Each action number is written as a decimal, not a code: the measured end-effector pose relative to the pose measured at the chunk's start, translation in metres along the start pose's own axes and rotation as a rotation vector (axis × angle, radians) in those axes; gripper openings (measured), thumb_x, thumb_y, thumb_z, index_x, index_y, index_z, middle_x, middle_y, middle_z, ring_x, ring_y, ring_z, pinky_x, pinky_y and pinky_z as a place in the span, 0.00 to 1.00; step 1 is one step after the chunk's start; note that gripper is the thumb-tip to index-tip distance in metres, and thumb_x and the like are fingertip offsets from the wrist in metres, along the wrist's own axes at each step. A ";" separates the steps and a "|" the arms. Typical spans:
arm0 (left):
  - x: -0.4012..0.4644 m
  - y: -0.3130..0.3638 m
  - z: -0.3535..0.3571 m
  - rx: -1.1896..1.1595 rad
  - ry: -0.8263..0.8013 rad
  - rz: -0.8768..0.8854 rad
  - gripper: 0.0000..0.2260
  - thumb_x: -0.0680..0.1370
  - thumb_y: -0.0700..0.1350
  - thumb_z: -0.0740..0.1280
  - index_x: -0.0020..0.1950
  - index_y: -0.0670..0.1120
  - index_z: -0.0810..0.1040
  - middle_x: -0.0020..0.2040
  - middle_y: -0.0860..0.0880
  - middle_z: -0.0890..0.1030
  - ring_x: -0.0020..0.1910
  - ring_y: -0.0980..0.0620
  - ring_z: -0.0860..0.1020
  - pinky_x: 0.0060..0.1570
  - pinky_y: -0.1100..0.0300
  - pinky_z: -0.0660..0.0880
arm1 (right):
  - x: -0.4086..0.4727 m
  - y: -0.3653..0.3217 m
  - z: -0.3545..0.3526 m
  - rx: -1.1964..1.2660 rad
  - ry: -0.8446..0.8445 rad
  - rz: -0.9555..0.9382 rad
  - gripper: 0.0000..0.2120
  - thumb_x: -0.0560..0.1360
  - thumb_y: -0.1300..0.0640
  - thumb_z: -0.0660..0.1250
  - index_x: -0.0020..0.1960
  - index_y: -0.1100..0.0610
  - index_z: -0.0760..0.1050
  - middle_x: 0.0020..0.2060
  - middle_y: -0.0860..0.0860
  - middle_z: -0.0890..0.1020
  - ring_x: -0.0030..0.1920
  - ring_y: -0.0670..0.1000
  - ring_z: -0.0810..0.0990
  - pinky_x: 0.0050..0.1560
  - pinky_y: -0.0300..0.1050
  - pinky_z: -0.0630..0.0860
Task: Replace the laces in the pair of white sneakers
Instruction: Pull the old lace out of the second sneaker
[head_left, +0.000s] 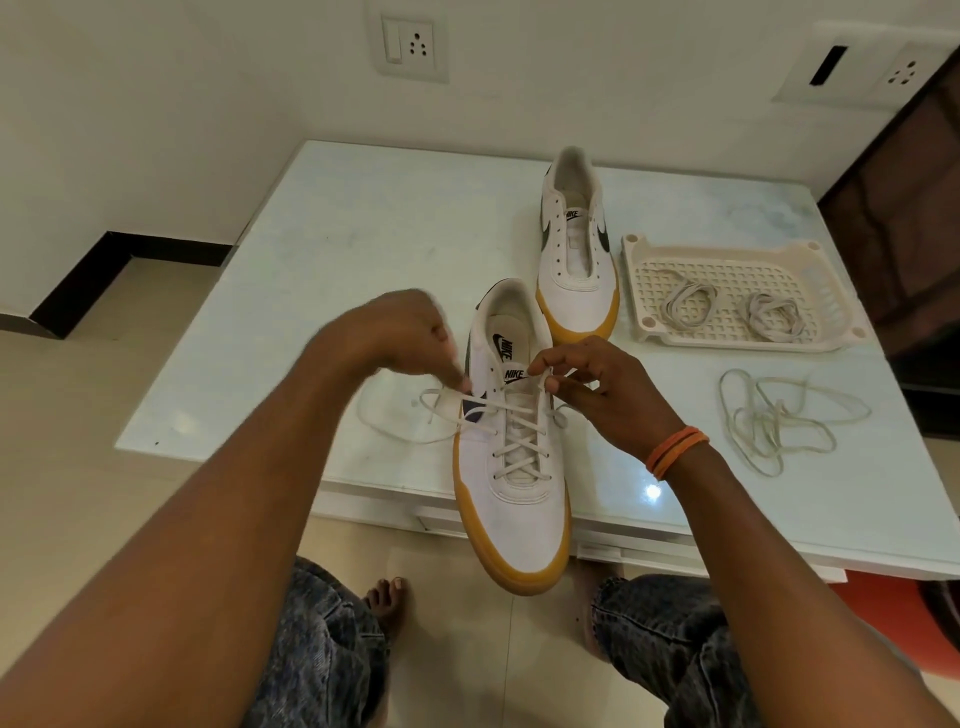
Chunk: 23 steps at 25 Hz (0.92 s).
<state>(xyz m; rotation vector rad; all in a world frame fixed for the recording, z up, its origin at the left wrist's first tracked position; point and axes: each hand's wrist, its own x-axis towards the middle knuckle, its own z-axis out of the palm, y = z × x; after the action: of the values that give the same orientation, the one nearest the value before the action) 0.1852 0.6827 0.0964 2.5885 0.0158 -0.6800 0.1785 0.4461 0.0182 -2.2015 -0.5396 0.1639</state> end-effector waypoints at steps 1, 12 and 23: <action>0.003 0.011 0.008 0.002 0.044 0.096 0.11 0.70 0.51 0.77 0.45 0.45 0.85 0.41 0.53 0.80 0.38 0.56 0.75 0.36 0.62 0.70 | 0.000 -0.001 0.000 -0.008 -0.003 0.001 0.10 0.77 0.60 0.68 0.53 0.47 0.81 0.47 0.52 0.78 0.48 0.49 0.78 0.52 0.41 0.76; -0.004 0.019 0.007 0.039 -0.111 0.144 0.03 0.75 0.43 0.71 0.43 0.46 0.85 0.33 0.57 0.79 0.33 0.60 0.74 0.35 0.64 0.69 | 0.000 0.002 -0.003 0.000 0.005 0.007 0.09 0.76 0.58 0.69 0.54 0.47 0.81 0.48 0.51 0.78 0.49 0.48 0.79 0.52 0.38 0.76; 0.014 0.040 0.045 0.111 -0.141 0.256 0.06 0.74 0.44 0.72 0.44 0.42 0.84 0.41 0.46 0.83 0.33 0.55 0.77 0.35 0.63 0.73 | -0.002 0.001 -0.003 -0.007 0.008 -0.013 0.10 0.76 0.59 0.69 0.52 0.44 0.79 0.47 0.53 0.78 0.47 0.48 0.79 0.49 0.37 0.76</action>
<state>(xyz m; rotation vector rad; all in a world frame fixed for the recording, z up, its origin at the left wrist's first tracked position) 0.1816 0.6258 0.0725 2.5778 -0.4011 -0.7826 0.1782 0.4425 0.0190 -2.2035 -0.5507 0.1460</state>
